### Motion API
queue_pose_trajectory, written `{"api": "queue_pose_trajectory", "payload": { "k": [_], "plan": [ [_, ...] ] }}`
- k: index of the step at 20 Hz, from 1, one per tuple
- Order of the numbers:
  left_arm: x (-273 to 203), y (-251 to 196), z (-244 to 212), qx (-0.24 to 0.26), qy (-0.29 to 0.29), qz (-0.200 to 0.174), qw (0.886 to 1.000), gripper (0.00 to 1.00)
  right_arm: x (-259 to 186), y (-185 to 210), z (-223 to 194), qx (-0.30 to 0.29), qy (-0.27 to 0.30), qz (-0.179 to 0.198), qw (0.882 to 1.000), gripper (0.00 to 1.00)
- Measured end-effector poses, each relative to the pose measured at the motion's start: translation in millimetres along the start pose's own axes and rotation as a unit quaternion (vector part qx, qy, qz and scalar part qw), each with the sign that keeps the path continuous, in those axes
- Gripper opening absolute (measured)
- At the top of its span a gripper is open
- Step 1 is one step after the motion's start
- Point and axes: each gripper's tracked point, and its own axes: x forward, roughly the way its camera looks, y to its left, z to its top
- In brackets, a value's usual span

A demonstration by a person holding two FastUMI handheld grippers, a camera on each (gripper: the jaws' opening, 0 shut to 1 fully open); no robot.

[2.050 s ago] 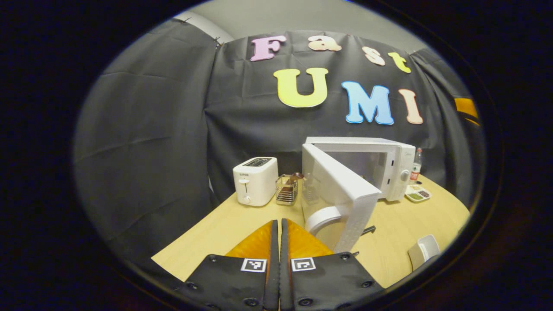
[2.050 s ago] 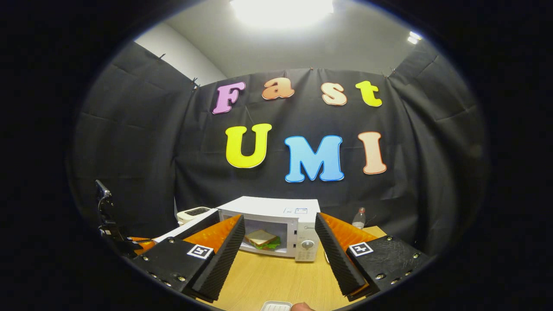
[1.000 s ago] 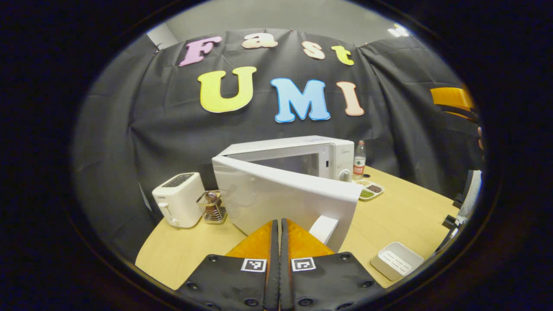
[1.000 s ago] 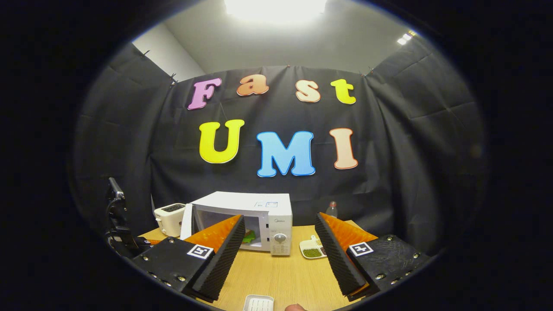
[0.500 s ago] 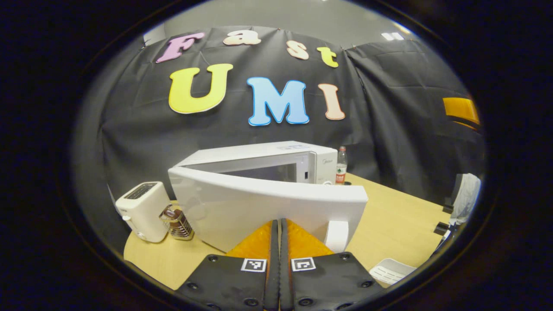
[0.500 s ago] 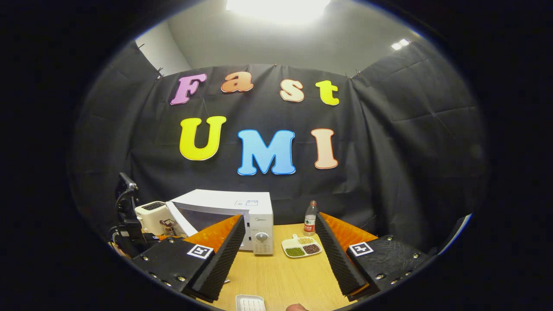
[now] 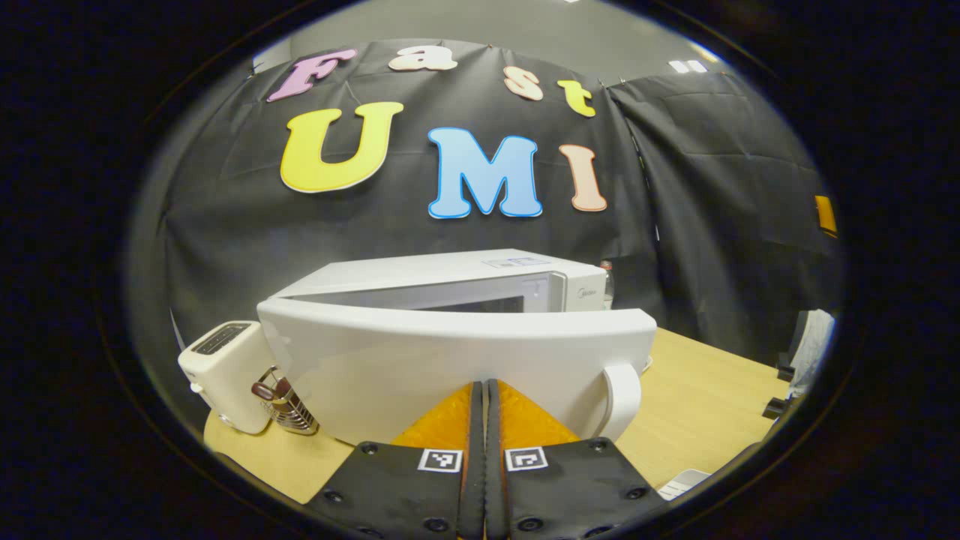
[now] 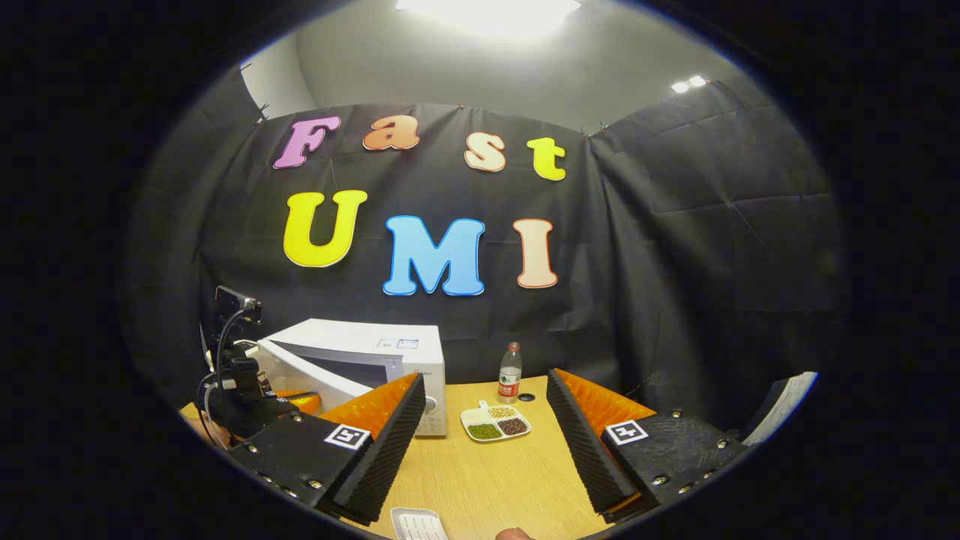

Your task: Open the microwave oven with the left hand, put the food in, and close the microwave oven.

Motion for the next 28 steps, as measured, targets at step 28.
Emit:
{"api": "queue_pose_trajectory", "payload": {
  "k": [28],
  "plan": [
    [92,27,6,-0.020,0.013,0.089,0.996,0.07,22,-8,-5,-0.032,0.005,-0.021,0.999,0.98]
  ]
}}
